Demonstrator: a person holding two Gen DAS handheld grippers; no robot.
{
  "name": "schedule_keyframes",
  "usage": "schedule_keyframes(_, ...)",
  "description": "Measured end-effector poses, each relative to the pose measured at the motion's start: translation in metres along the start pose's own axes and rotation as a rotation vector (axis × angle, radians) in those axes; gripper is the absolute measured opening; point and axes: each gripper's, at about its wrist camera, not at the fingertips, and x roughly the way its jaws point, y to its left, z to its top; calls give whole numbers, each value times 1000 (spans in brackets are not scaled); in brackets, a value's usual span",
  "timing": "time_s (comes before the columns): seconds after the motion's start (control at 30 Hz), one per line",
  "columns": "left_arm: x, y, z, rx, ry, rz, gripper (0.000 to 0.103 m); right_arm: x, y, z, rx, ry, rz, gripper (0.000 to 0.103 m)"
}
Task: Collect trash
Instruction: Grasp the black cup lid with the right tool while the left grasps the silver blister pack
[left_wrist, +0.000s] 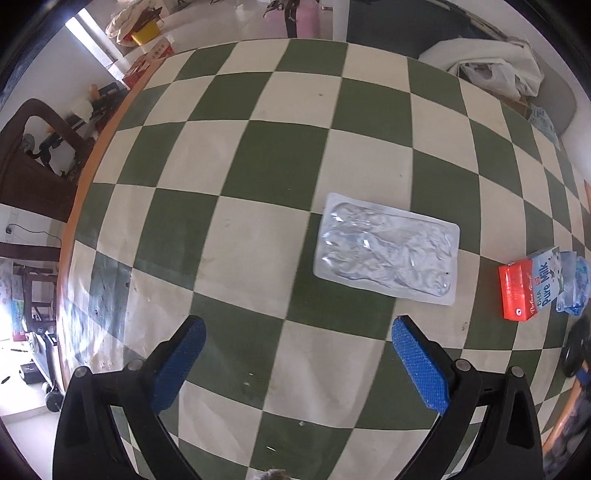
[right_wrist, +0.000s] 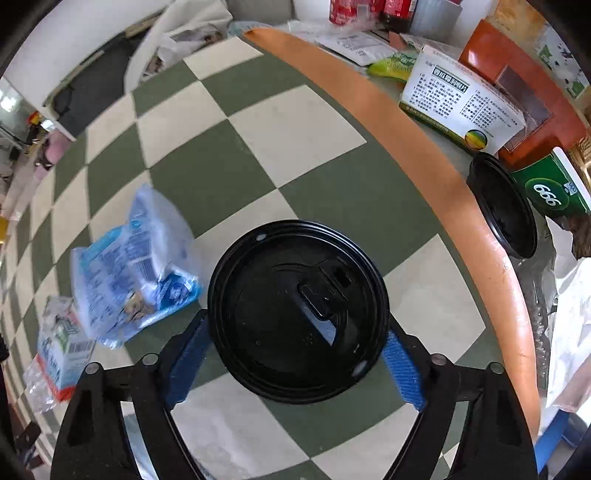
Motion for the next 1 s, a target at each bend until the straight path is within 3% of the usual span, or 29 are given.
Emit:
schedule_keyframes(0.1,-2,19,1,-43,-8,-43,102,-10,-5,-16,-6,9,36,88)
schedule_keyframes(0.23,13,42,7,-139,34,-155,101,-29,7,-58,-47,34,117,88)
schedule_keyframes(0.4,28,35,24,-179,56,-255,78,-24,38,-85,-84,81,185,88)
schedule_keyframes(0.47,30,23,30,-148,52,-243,62,-19,56,-92,-108,89,181,88)
schedule_keyframes(0.57,28,6,37,-95,19,-194,26,-16,63,-92,-126,77,173,88)
schedule_keyframes(0.63,22,-2,40,-75,0,-146,16,-16,72,-93,-132,73,171,88)
schedule_keyframes(0.83,-5,-3,42,-27,-95,-109,0,-20,86,-86,-151,66,175,88)
schedule_keyframes(1.0,-33,8,34,-6,-153,-117,0,-33,84,-91,-165,63,198,88)
